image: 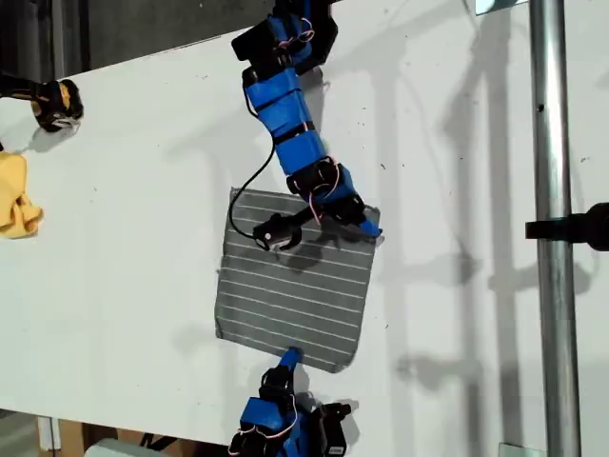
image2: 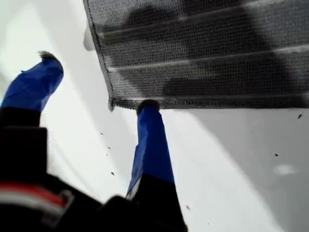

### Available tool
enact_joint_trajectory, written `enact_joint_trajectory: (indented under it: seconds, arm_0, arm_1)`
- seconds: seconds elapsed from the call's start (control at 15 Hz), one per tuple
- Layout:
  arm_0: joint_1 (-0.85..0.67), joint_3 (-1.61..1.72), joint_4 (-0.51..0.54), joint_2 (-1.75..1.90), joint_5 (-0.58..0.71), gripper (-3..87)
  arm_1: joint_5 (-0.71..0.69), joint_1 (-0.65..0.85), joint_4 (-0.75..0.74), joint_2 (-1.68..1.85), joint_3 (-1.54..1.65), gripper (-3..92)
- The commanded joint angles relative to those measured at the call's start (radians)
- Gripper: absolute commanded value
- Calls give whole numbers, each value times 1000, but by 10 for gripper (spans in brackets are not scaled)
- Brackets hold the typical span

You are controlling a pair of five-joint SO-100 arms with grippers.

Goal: Grasp corners of a towel and fold twice.

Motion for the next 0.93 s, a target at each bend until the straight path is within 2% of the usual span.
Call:
enact_joint_trajectory:
  seconds: [0.0, 0.27, 0.53, 0.87]
  arm_0:
    - [14, 2, 3, 3, -15, -15]
    - [14, 2, 3, 3, -15, -15]
    - [11, 2, 3, 3, -12, -15]
    - [12, 2, 3, 3, -17, -15]
  arm_1:
    - [12, 11, 3, -12, -67, 329]
    - [41, 8, 11, -114, -97, 256]
    - [52, 17, 23, -130, -98, 6]
    - [43, 9, 29, -98, -103, -2]
